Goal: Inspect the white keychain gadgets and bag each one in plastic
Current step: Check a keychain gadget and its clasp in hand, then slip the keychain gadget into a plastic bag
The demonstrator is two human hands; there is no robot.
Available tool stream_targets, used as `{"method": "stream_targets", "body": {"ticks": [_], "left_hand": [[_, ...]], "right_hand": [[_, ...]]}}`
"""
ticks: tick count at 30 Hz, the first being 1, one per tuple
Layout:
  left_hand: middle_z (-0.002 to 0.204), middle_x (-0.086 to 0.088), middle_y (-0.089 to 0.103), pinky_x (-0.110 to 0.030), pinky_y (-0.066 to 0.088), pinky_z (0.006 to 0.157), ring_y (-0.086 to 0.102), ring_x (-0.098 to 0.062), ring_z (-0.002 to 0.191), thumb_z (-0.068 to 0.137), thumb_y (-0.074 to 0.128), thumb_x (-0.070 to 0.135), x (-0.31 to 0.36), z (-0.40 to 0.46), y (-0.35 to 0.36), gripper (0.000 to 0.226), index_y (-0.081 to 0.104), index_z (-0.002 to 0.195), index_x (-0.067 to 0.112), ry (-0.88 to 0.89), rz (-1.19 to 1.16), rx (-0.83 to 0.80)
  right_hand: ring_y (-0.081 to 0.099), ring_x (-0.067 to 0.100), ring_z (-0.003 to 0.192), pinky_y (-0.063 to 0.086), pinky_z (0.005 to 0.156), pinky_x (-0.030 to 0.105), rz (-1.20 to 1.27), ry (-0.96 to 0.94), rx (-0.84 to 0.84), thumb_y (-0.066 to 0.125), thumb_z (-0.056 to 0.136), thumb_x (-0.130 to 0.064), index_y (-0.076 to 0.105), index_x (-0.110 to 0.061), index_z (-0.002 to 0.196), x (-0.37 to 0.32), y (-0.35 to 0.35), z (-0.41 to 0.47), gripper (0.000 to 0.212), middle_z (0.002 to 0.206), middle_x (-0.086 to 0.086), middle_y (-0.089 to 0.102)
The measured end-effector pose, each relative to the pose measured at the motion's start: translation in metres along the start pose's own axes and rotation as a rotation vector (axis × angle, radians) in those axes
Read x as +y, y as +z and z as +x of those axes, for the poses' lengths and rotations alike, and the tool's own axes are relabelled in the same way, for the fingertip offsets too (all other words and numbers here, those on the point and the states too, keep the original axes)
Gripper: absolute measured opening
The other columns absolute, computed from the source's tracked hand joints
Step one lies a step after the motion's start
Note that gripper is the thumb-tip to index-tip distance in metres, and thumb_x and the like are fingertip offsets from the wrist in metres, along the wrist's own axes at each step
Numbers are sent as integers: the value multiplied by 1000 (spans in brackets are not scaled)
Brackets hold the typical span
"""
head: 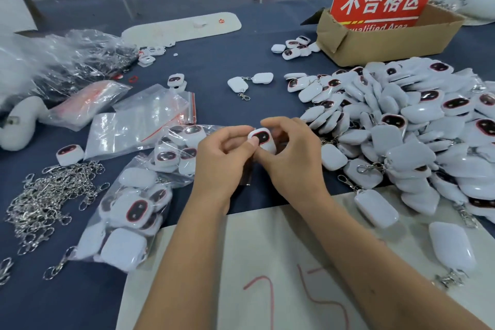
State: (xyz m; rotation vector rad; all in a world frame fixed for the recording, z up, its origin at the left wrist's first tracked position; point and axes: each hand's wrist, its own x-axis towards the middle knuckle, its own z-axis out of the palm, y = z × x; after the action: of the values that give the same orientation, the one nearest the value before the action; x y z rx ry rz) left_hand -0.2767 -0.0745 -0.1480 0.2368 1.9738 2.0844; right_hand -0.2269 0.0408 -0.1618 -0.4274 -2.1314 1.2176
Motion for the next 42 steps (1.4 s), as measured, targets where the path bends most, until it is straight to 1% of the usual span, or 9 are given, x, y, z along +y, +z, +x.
{"method": "stream_targets", "body": {"ticks": [4, 8, 13, 18, 28, 34, 37, 40, 42], "left_hand": [[96, -14, 79, -38, 63, 81, 76, -28, 87, 95, 68, 2, 2, 3, -8, 15, 75, 107, 9, -28, -79, 5], [98, -14, 79, -30, 62, 76, 78, -27, 91, 95, 66, -6, 1, 2, -8, 17, 74, 107, 3, -18, -104, -30], [93, -15, 79, -27, 62, 75, 79, -25, 86, 93, 68, -7, 3, 3, -6, 15, 74, 106, 0, -47, -135, 3], [88, -9, 80, -21, 60, 69, 76, -15, 75, 94, 63, -10, 6, 3, -6, 19, 73, 109, -5, -66, -163, 15], [105, -13, 79, -20, 56, 68, 75, -19, 89, 98, 58, -1, 12, -1, -5, 21, 75, 109, 3, -86, -205, -56], [103, -12, 79, -23, 57, 71, 75, -19, 89, 97, 64, 4, 11, 0, -6, 18, 75, 111, 4, -73, -218, -61], [93, -9, 79, -25, 58, 71, 74, -17, 82, 93, 69, 3, 9, 0, -6, 14, 77, 105, 6, -44, -207, -37], [87, -6, 79, -26, 59, 71, 75, -16, 78, 92, 71, 2, 8, -1, -6, 13, 77, 100, 8, -17, -194, -32], [85, -6, 79, -25, 59, 69, 75, -16, 76, 91, 71, 0, 8, -1, -6, 13, 77, 98, 8, -3, -194, -22]], "right_hand": [[69, 5, 89, 52, 78, 15, 135, 24, -32, 89, 79, -20, 76, -25, 101, 4, -2, 0, 26, 97, -8, 72], [73, 13, 75, 57, 66, 23, 371, 185, -79, 84, 88, -26, 80, -23, 89, 3, -6, 5, 5, 83, -3, 78], [59, 20, 48, 49, 42, 27, 464, 274, -100, 73, 98, -31, 79, -17, 79, 0, -8, 6, 24, 67, 11, 71], [62, 21, 48, 50, 44, 27, 548, 293, -133, 65, 104, -25, 79, -13, 80, 1, -9, 6, 31, 66, 12, 71], [72, 8, 72, 57, 62, 22, 457, 126, -14, 70, 100, -21, 78, -17, 94, 2, -5, 2, 11, 84, -3, 78], [75, 18, 79, 64, 71, 34, 463, 90, -21, 69, 101, -21, 78, -16, 99, 3, -4, 3, 10, 89, -1, 78], [75, 18, 82, 63, 74, 33, 443, 57, -26, 69, 101, -19, 78, -17, 99, 4, -4, 3, 9, 89, -3, 79], [75, 23, 82, 64, 76, 45, 441, 48, -38, 69, 101, -20, 78, -15, 101, 5, -3, 3, 10, 90, -1, 79], [74, 27, 82, 64, 75, 46, 448, 42, -43, 69, 101, -19, 78, -15, 101, 4, -3, 3, 10, 89, -1, 78]]}}
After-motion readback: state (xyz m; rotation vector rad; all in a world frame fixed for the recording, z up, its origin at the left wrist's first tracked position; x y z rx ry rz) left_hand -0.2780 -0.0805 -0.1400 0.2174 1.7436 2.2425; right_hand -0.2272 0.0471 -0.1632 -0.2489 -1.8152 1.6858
